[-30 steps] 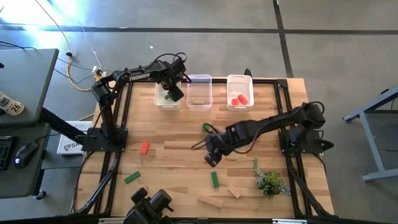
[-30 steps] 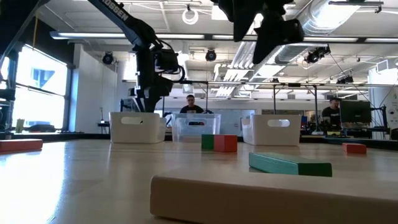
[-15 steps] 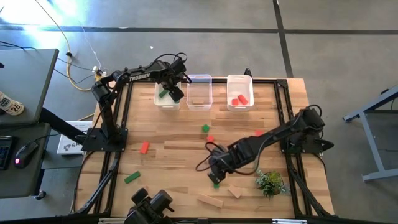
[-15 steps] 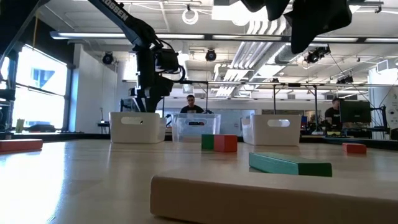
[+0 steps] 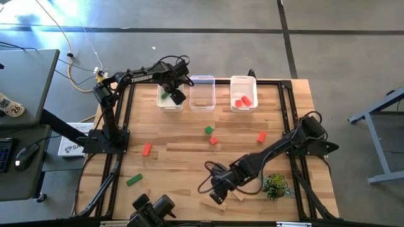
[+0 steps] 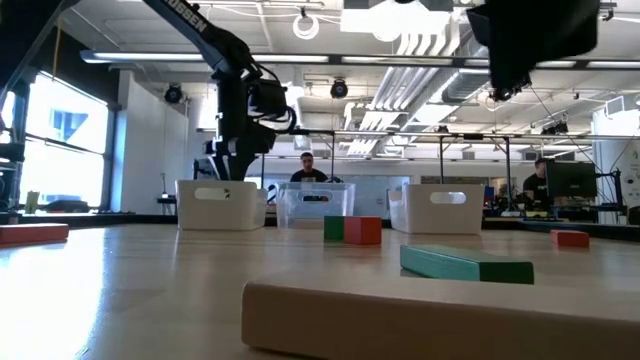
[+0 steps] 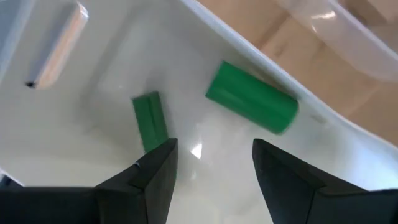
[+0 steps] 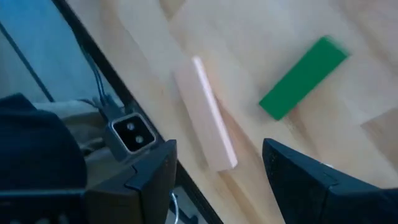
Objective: Sort & place blocks by color
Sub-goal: Put the brown block into the transparent bin
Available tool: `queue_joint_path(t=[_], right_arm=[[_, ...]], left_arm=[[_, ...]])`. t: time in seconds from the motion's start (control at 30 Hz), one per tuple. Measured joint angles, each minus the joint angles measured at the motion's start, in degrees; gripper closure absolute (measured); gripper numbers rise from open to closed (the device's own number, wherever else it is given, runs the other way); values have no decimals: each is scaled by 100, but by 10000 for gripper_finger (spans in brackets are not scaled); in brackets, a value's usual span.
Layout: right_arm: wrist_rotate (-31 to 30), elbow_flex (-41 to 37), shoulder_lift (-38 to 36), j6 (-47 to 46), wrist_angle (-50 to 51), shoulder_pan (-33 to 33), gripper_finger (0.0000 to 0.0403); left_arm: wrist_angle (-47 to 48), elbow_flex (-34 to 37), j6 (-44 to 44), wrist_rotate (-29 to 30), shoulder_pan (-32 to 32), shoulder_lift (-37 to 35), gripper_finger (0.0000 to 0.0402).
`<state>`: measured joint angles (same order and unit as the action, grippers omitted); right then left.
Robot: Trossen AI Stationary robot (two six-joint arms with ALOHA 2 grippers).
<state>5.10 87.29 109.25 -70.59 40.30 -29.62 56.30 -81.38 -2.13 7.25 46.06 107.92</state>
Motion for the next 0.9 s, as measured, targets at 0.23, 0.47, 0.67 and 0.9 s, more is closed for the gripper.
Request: queue_joint_path(t=[0.23,0.47,0.67,0.9], right_arm=[[-88,0,319,212,-110,-236,178],[-366,0,615,361,-347,-498,178],[-664,0,852,517,-581,-700,178],[-978,0,1013,787,-824,-881,178]], left_arm=[[240,-2,21,-63,-81,-2,208],[287,-4,44,-85,-129,-2,208],[306,-4,44,-80,-127,-2,208],[307,-4,48,-75,-127,-2,208]])
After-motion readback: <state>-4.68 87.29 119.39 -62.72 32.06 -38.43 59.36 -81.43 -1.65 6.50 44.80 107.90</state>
